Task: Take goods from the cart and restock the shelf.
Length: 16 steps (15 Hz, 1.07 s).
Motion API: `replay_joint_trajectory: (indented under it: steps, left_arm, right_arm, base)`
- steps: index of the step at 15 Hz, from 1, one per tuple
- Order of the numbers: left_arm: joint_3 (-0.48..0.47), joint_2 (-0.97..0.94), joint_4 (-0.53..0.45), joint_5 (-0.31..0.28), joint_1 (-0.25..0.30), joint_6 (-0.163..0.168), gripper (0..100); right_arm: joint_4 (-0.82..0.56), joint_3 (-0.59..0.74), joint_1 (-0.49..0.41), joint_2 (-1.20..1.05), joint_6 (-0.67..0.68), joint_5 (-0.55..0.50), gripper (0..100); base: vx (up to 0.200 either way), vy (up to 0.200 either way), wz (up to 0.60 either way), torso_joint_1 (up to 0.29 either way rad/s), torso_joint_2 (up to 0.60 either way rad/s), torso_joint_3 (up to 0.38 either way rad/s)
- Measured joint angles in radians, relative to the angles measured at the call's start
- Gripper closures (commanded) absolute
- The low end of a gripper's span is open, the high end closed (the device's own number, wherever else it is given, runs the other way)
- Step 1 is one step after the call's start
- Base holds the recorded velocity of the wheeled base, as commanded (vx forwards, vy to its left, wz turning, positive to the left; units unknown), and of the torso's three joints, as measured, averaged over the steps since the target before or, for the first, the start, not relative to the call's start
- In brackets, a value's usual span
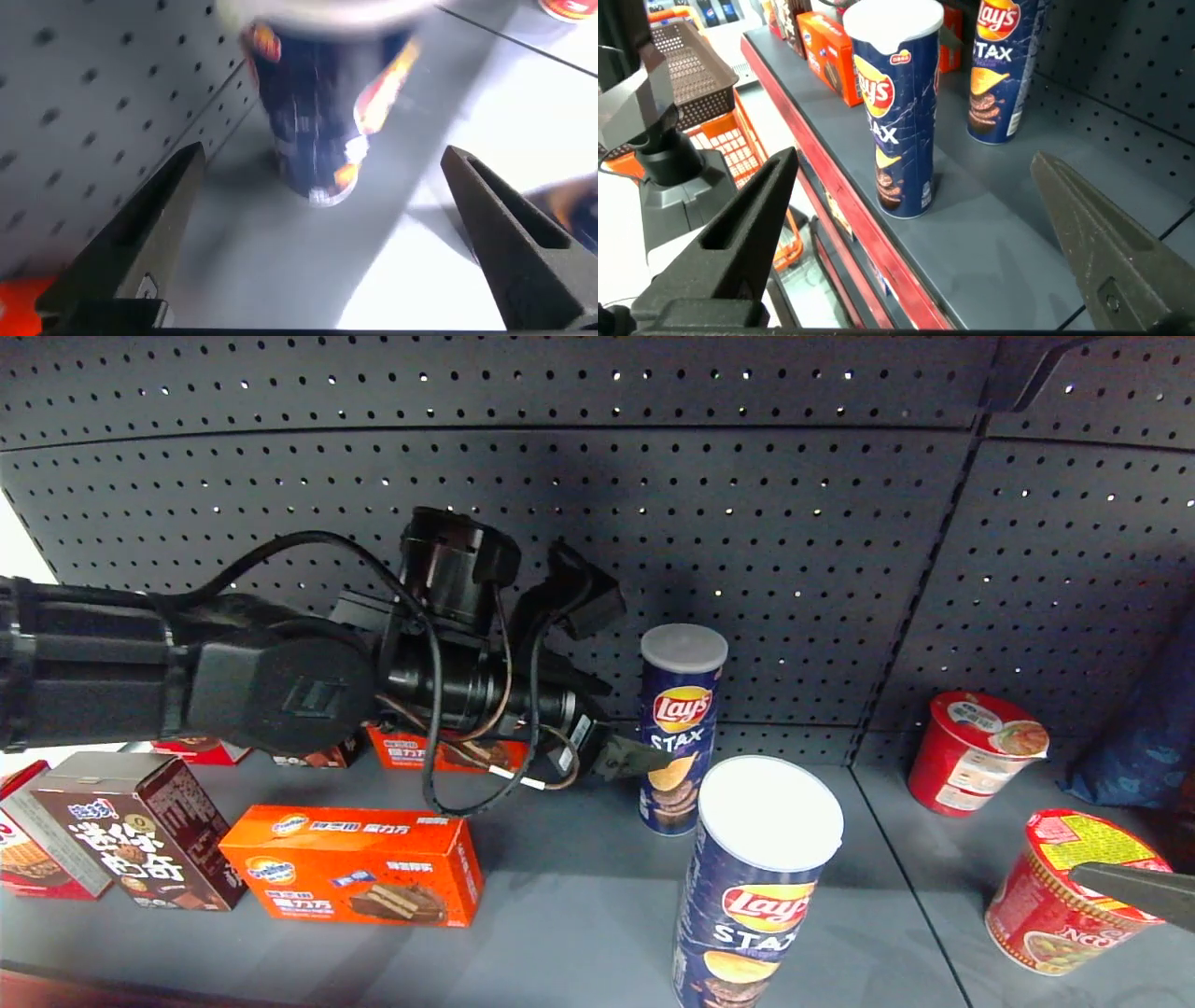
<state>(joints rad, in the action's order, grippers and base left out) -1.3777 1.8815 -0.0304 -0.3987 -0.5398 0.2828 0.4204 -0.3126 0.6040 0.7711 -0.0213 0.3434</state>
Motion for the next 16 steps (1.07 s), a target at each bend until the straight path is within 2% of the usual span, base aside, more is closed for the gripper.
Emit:
replay_joint_trajectory:
  steps: [5,10,12,13,14,16]
  left_arm:
    - [0.123,-0.164,-0.002,0.0,0.022,-0.001,0]
    - [0.287,-0.365,-0.003,0.002,0.061,-0.007,0]
    - [0.343,-0.445,-0.001,0.007,0.076,-0.024,0]
    - [0.365,-0.48,-0.001,0.013,0.081,-0.043,0]
    - [0.386,-0.511,0.002,0.028,0.085,-0.063,0]
    - [0.43,-0.571,0.008,0.057,0.089,-0.078,0]
  right_arm:
    - [0.001,0.001,0.0,0.029,0.0,-0.001,0]
    - [0.002,-0.027,-0.003,0.08,-0.001,-0.009,0]
    - [0.001,-0.055,-0.004,0.119,-0.004,-0.023,0]
    - [0.001,-0.071,-0.005,0.143,-0.006,-0.053,0]
    - [0.0,-0.088,-0.005,0.172,-0.008,-0.097,0]
    - [-0.053,-0.126,0.004,0.237,-0.01,-0.196,0]
  base:
    - [0.0,0.0,0.0,0.0,0.0,0.0]
    - [0.0,0.0,0.0,0.0,0.0,0.0]
    - [0.0,0.0,0.0,0.0,0.0,0.0]
    - [0.0,0.0,0.0,0.0,0.0,0.0]
    - [0.0,0.0,0.0,0.0,0.0,0.0]
    - [0.0,0.0,0.0,0.0,0.0,0.0]
